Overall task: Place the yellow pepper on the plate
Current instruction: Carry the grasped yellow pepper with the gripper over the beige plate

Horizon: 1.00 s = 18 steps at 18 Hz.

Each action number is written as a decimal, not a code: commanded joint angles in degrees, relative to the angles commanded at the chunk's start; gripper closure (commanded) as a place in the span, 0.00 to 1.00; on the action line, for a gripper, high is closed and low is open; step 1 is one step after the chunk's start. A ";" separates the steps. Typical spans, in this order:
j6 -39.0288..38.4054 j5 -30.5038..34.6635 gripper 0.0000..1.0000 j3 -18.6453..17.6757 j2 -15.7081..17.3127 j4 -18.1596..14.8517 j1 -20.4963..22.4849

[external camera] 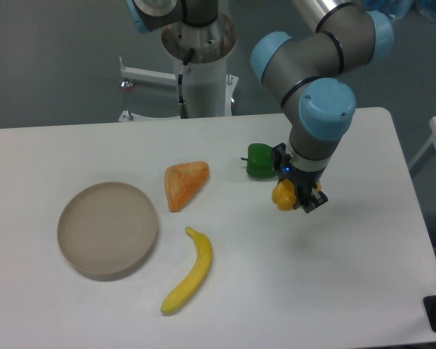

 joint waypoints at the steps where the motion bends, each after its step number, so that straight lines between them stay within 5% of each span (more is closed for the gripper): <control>1: 0.00 0.09 0.75 -0.44 0.00 0.00 0.00; 10: -0.96 -0.18 0.74 -1.31 0.09 0.00 -1.31; 18: -15.09 -3.43 0.75 -2.28 0.62 0.88 -13.43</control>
